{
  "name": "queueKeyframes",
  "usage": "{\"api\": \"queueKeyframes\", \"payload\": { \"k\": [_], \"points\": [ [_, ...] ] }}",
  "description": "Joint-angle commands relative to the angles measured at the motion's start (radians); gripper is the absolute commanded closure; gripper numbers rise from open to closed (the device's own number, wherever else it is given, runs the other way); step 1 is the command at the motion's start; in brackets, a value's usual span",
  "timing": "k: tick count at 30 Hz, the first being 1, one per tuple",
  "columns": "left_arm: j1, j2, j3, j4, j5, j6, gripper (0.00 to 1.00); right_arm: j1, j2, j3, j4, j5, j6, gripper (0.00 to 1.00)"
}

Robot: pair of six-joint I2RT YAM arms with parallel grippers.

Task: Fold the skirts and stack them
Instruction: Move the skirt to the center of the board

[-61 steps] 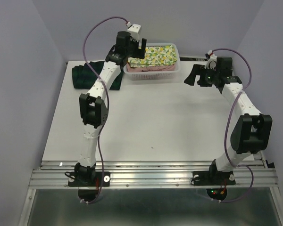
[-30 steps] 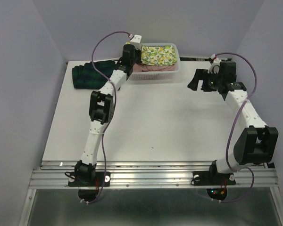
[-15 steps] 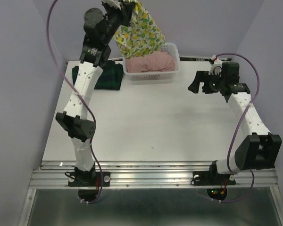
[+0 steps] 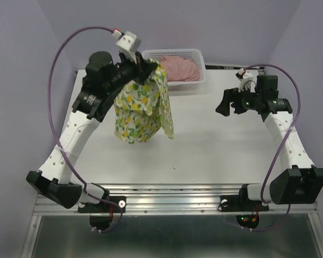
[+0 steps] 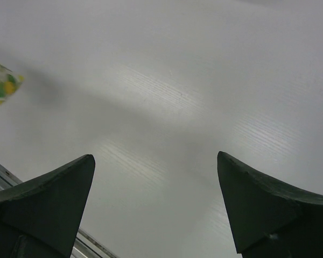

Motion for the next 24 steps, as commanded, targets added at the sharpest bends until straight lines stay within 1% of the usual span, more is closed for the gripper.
{"api": "queueKeyframes", "payload": {
  "k": [1, 2, 3, 4, 6, 8, 11, 14, 15, 17, 19, 20, 21, 22, 23, 24],
  "points": [
    [-0.066, -0.123, -0.268, -0.080, 0.037, 0.058, 1.00, 0.004, -0.054, -0.019, -0.090, -0.046, -0.089, 0.00],
    [-0.074, -0.152, -0.327, -0.083, 0.040, 0.063, 1.00, 0.004, -0.064, -0.036, -0.111, -0.053, -0.109, 0.00],
    [-0.081, -0.198, -0.429, -0.088, 0.040, 0.063, 1.00, 0.004, -0.078, -0.050, -0.119, -0.056, -0.118, 0.00],
    [-0.083, -0.211, -0.470, -0.095, 0.040, 0.063, 1.00, 0.004, -0.103, -0.062, -0.125, -0.062, -0.136, 0.00],
    [-0.095, -0.218, -0.542, -0.108, 0.048, 0.089, 1.00, 0.004, -0.123, -0.093, -0.147, -0.080, -0.155, 0.00],
    [-0.103, -0.193, -0.550, -0.125, 0.065, 0.138, 1.00, 0.004, -0.144, -0.111, -0.176, -0.105, -0.207, 0.00],
    [-0.103, -0.111, -0.528, -0.151, 0.101, 0.176, 1.00, 0.004, -0.158, -0.159, -0.188, -0.135, -0.257, 0.00],
    [-0.103, -0.012, -0.476, -0.162, 0.097, 0.207, 1.00, 0.004, -0.160, -0.209, -0.191, -0.155, -0.296, 0.00],
    [-0.103, 0.036, -0.440, -0.162, 0.098, 0.214, 1.00, 0.004, -0.154, -0.223, -0.193, -0.196, -0.302, 0.00],
    [-0.103, 0.077, -0.406, -0.160, 0.118, 0.213, 1.00, 0.013, -0.146, -0.274, -0.172, -0.249, -0.305, 0.00],
    [-0.103, 0.122, -0.363, -0.178, 0.140, 0.218, 1.00, 0.026, -0.128, -0.300, -0.147, -0.263, -0.281, 0.00],
    [-0.103, 0.136, -0.346, -0.189, 0.158, 0.222, 1.00, 0.040, -0.121, -0.326, -0.086, -0.252, -0.225, 0.00],
    [-0.101, 0.153, -0.317, -0.212, 0.163, 0.239, 1.00, 0.080, -0.094, -0.335, -0.060, -0.249, -0.188, 0.01],
    [-0.095, 0.157, -0.304, -0.221, 0.169, 0.244, 1.00, 0.108, -0.071, -0.344, -0.038, -0.250, -0.187, 0.01],
    [-0.076, 0.162, -0.294, -0.226, 0.201, 0.247, 1.00, 0.144, -0.052, -0.355, 0.005, -0.223, -0.152, 0.01],
    [-0.063, 0.165, -0.274, -0.226, 0.219, 0.244, 1.00, 0.230, -0.034, -0.364, 0.040, -0.193, -0.138, 0.01]
  ]
}}
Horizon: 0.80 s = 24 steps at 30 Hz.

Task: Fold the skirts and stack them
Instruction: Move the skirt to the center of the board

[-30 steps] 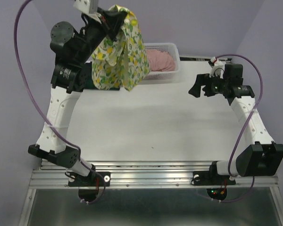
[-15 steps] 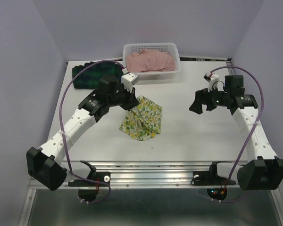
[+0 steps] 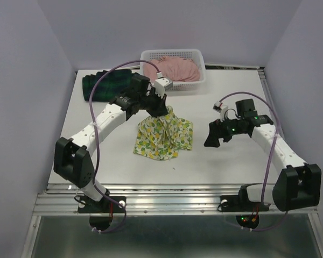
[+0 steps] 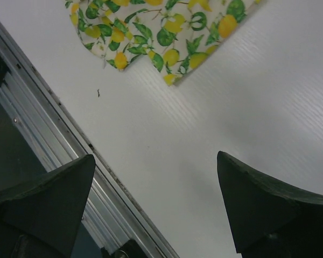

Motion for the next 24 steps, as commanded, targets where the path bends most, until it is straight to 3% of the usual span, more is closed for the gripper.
{"api": "queueKeyframes", "payload": {
  "k": [1, 5, 9, 12, 18, 24],
  "points": [
    [0.045, -0.023, 0.111, -0.016, 0.118, 0.028, 1.00, 0.200, 0.069, -0.047, 0.193, 0.045, 0.104, 0.01],
    [0.097, 0.043, 0.192, -0.118, 0.255, 0.089, 1.00, 0.390, 0.113, -0.125, 0.467, 0.371, 0.046, 0.00],
    [0.103, 0.166, 0.263, -0.249, 0.280, 0.187, 1.00, 0.440, 0.173, -0.147, 0.566, 0.522, -0.094, 0.02],
    [0.109, 0.236, 0.315, -0.336, 0.277, 0.214, 1.00, 0.440, 0.145, -0.189, 0.653, 0.542, -0.190, 0.05],
    [0.114, 0.322, 0.266, -0.304, 0.284, 0.214, 1.00, 0.449, 0.072, -0.335, 0.839, 0.496, -0.328, 0.11],
    [0.115, 0.448, 0.341, -0.352, 0.278, 0.254, 1.00, 0.458, 0.107, -0.329, 0.764, 0.452, -0.488, 0.18]
  ]
}}
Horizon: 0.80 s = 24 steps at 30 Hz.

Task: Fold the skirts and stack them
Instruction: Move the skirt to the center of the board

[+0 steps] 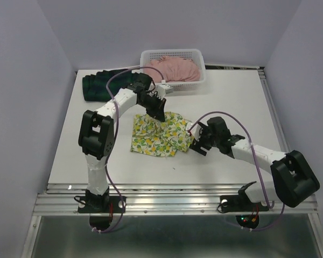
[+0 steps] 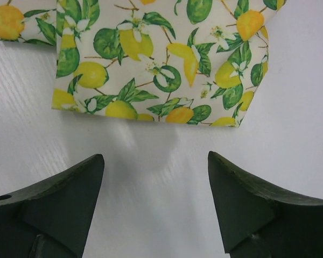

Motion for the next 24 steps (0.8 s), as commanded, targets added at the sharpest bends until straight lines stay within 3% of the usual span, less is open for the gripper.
{"api": "queueKeyframes", "payload": {
  "k": [1, 8, 11, 14, 24],
  "points": [
    [0.008, 0.044, 0.076, -0.048, 0.026, 0.041, 1.00, 0.027, 0.026, 0.024, 0.017, -0.045, -0.147, 0.20],
    [0.048, 0.020, 0.099, -0.058, 0.000, 0.018, 0.79, 0.100, 0.057, 0.087, -0.078, -0.064, -0.231, 0.27],
    [0.080, -0.035, 0.125, -0.134, 0.006, 0.070, 0.68, 0.129, 0.061, 0.064, -0.049, -0.041, -0.270, 0.28],
    [0.141, -0.092, 0.133, -0.240, -0.026, 0.185, 0.50, 0.153, 0.061, 0.050, -0.011, -0.018, -0.287, 0.30],
    [0.305, -0.203, 0.050, -0.354, -0.145, 0.374, 0.50, 0.216, 0.124, 0.049, 0.049, 0.004, -0.348, 0.39]
  ]
}}
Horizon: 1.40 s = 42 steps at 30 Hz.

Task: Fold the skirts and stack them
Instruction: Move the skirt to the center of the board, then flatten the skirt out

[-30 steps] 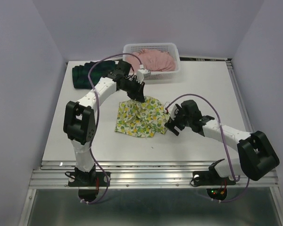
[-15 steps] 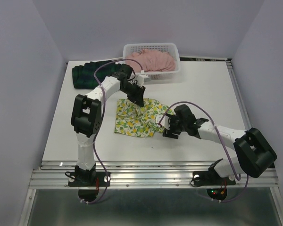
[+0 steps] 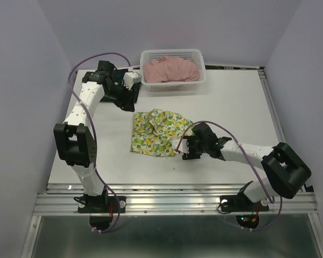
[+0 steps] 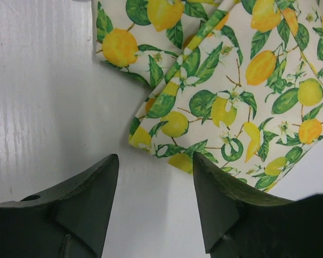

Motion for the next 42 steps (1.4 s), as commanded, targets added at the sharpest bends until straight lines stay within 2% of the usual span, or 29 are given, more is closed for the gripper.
{"api": "queueKeyframes", "payload": {
  "k": [1, 3, 5, 8, 9, 10, 12, 13, 14, 19, 22, 29, 36, 42],
  "points": [
    [0.058, -0.048, -0.026, -0.068, -0.062, 0.108, 0.50, 0.036, 0.027, 0.001, 0.082, 0.016, -0.057, 0.40],
    [0.086, -0.054, -0.039, -0.067, -0.097, 0.173, 0.50, 0.047, 0.040, -0.017, 0.137, 0.026, -0.067, 0.43],
    [0.089, -0.106, -0.108, -0.016, -0.123, 0.242, 0.50, 0.047, 0.057, -0.037, 0.187, 0.035, -0.047, 0.51],
    [0.089, -0.232, -0.261, 0.088, -0.123, 0.464, 0.52, 0.047, 0.066, -0.042, 0.232, 0.049, -0.010, 0.64],
    [0.089, -0.300, -0.301, 0.114, -0.107, 0.606, 0.53, 0.047, 0.066, -0.042, 0.238, 0.055, 0.011, 0.69],
    [0.089, -0.332, -0.385, 0.190, -0.106, 0.667, 0.55, 0.047, 0.063, -0.039, 0.240, 0.061, 0.022, 0.78],
    [0.080, -0.399, -0.461, 0.240, -0.109, 0.825, 0.56, 0.047, 0.057, -0.032, 0.243, 0.076, 0.061, 0.90],
    [0.072, -0.415, -0.530, 0.290, -0.125, 0.976, 0.57, 0.047, 0.050, -0.032, 0.243, 0.079, 0.071, 0.96],
    [0.061, -0.425, -0.562, 0.319, -0.163, 1.037, 0.58, 0.047, 0.039, -0.031, 0.237, 0.081, 0.088, 0.99],
    [-0.012, -0.424, -0.705, 0.436, -0.237, 1.357, 0.59, 0.047, 0.010, -0.032, 0.197, 0.098, 0.131, 0.99],
    [-0.048, -0.384, -0.704, 0.447, -0.254, 1.407, 0.58, 0.047, 0.007, -0.028, 0.179, 0.095, 0.139, 0.99],
    [-0.104, -0.235, -0.569, 0.309, -0.274, 1.522, 0.56, 0.047, 0.005, -0.012, 0.145, 0.085, 0.143, 0.99],
    [-0.144, -0.157, -0.564, 0.294, -0.349, 1.594, 0.58, 0.038, 0.002, -0.012, 0.137, 0.092, 0.143, 0.99],
    [-0.158, -0.116, -0.547, 0.300, -0.349, 1.610, 0.57, 0.029, 0.000, -0.012, 0.136, 0.088, 0.157, 0.99]
  ]
}}
